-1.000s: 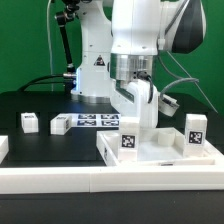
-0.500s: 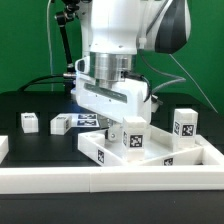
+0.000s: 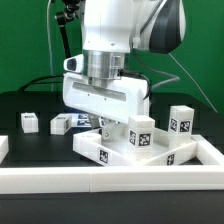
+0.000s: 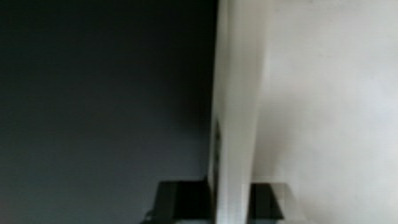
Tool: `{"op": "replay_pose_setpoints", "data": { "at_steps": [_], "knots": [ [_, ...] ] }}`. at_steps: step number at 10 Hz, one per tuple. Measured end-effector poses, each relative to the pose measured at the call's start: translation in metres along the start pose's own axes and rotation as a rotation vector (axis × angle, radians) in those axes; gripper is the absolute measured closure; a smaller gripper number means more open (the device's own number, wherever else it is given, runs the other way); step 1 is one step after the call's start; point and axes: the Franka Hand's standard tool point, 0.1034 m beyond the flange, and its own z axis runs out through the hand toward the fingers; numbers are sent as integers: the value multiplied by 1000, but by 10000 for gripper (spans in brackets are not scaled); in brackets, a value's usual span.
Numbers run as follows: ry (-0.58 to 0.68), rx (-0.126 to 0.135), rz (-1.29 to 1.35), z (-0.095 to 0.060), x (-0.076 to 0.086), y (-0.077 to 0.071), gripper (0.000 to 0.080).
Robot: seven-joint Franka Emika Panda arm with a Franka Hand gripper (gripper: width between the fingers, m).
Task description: Assemble square table
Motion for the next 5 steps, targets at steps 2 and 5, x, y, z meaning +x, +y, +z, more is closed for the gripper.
{"op": "replay_pose_setpoints", "data": {
  "at_steps": [2,5],
  "knots": [
    [4,0,-96,0,4,3,735],
    [5,-3,-276,0,6,5,736]
  ]
}}
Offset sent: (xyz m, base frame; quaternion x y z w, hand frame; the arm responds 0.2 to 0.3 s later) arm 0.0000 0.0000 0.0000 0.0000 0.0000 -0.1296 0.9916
